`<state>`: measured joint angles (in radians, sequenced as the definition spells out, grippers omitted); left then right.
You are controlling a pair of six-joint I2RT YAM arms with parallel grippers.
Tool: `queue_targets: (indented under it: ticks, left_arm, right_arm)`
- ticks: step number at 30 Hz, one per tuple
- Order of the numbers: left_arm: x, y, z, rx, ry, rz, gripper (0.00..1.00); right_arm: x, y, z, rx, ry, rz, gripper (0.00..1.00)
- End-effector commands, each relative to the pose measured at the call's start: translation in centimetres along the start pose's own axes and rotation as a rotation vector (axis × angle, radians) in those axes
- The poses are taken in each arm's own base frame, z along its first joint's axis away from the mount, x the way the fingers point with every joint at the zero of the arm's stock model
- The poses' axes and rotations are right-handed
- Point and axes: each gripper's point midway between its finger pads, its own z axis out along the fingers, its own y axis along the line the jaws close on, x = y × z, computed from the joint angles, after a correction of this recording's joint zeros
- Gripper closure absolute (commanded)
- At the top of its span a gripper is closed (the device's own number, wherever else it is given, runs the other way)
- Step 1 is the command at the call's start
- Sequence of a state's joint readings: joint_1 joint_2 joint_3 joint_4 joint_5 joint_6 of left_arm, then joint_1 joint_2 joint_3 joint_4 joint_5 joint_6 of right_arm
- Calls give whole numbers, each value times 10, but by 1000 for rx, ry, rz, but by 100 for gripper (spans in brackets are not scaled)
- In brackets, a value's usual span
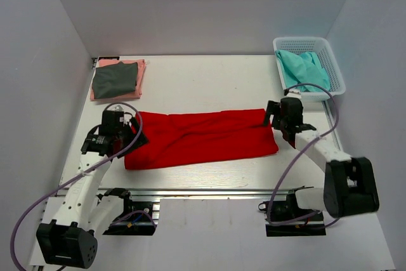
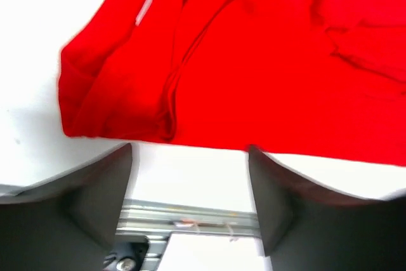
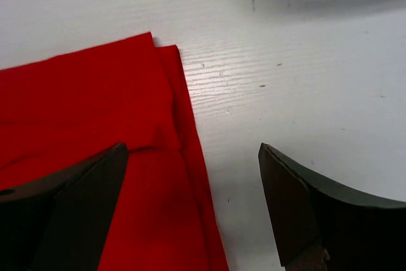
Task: Fold and stack the t-shirts
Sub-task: Fold the tshirt
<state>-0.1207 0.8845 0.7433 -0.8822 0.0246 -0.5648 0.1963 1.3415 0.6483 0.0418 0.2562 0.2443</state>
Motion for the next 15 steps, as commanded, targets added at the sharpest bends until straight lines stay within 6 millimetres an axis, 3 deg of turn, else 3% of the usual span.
queue_targets:
  ticks: [1, 2, 3, 4, 5, 6, 7, 9, 10, 11, 12, 13, 14, 15]
  left_arm:
    - [-22, -2, -21, -15, -81, -8, 13]
    - [-27, -6, -23, 3, -109, -8, 3]
    - [-39, -13, -21, 35, -161, 3, 0]
    - [-41, -17, -16, 59, -171, 4, 0]
    - [-47, -24, -14, 95, -197, 6, 0]
    - [-59, -39, -5, 162, -235, 12, 0]
    - [-64, -46, 0, 192, -248, 16, 0]
    - [-83, -71, 8, 297, -294, 43, 0]
    - [-79, -71, 29, 284, -238, 42, 0]
    - [-89, -85, 31, 330, -245, 79, 0]
    - [-90, -85, 42, 317, -223, 77, 0]
    - [-91, -85, 53, 300, -194, 74, 0]
    - [-83, -81, 79, 262, -114, 80, 0]
    - [-89, -86, 86, 268, -100, 91, 0]
  right_arm:
    - [-39, 2, -25, -22, -153, 75, 11]
    - [-50, 10, -28, -56, -176, 67, 11]
    - [-50, 31, -30, -170, -153, 49, 11]
    - [-38, 37, -24, -189, -86, 38, 11]
    - [-60, 53, -28, -240, -107, 39, 11]
    - [-60, 73, -32, -355, -72, 22, 11]
    - [-46, 78, -31, -362, -6, 7, 11]
    - [-44, 99, -22, -395, 31, -72, 11]
    - [-34, 96, -14, -358, 68, -102, 11]
    - [-37, 102, -10, -340, 80, -142, 11]
    - [-27, 102, -5, -332, 126, -158, 11]
    - [-46, 100, -2, -290, 92, -160, 11]
    - [-36, 96, -2, -262, 142, -183, 11]
    - [-22, 101, 7, -257, 191, -210, 11]
